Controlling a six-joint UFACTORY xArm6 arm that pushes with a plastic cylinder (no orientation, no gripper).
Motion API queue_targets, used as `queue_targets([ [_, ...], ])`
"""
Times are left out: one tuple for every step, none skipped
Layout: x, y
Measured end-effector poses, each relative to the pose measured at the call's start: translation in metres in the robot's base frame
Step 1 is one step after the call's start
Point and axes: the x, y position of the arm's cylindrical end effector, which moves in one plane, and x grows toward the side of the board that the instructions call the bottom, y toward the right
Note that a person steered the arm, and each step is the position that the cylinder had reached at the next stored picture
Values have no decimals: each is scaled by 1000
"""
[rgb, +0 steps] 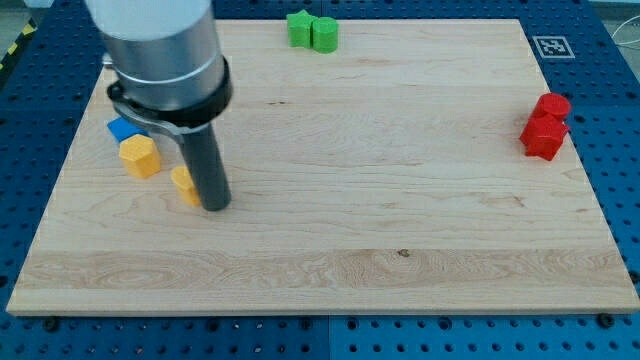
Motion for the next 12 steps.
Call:
queue_targets([
  [-17,-25],
  [-25,-34],
  [-26,-32],
  [-26,-32],
  [-54,1],
  [-94,45],
  [-138,99],
  [-175,159],
  [-211,213],
  [-270,224],
  [-304,216],
  [-307,171],
])
